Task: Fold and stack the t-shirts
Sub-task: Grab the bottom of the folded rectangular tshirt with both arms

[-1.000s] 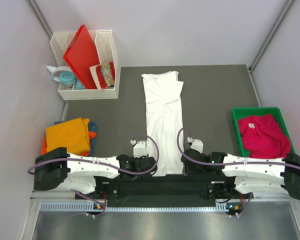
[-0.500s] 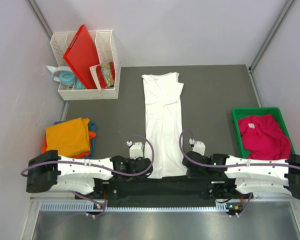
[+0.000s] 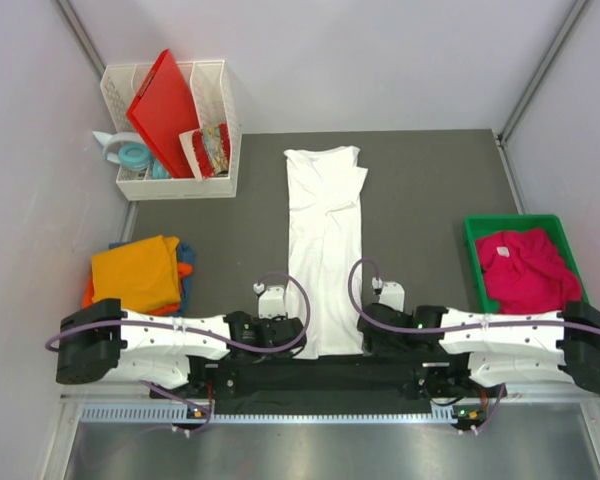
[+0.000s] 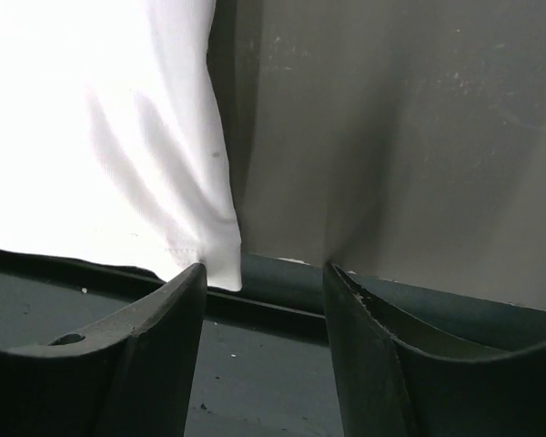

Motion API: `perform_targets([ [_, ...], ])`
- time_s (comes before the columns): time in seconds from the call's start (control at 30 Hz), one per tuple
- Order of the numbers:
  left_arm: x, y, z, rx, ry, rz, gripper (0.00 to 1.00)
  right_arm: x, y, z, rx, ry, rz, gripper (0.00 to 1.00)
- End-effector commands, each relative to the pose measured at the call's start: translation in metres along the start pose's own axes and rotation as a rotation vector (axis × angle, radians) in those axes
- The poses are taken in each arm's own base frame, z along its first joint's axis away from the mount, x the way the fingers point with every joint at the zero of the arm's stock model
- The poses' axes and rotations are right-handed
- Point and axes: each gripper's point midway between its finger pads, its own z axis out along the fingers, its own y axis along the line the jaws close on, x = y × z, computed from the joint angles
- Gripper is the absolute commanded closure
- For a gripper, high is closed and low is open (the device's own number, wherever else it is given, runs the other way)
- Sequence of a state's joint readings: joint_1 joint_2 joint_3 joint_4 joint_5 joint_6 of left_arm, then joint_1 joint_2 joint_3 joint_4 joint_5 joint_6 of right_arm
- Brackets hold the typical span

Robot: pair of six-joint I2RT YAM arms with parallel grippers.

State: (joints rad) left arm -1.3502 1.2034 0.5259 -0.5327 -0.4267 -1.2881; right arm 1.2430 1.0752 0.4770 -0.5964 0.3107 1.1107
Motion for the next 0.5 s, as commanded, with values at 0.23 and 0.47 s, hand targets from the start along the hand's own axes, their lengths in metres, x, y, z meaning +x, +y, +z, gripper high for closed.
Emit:
perform_targets([
  [0.23, 0.006, 0.0, 0.001, -0.001, 0.026, 0.021, 1.0, -0.004, 0.025, 0.007, -0.028, -0.014, -0.01, 0.55],
  [0.47, 0.005, -0.001, 0.0, 0.008, 0.023, 0.03, 1.0, 0.01, 0.023, 0.012, -0.009, 0.027, -0.027, 0.63],
])
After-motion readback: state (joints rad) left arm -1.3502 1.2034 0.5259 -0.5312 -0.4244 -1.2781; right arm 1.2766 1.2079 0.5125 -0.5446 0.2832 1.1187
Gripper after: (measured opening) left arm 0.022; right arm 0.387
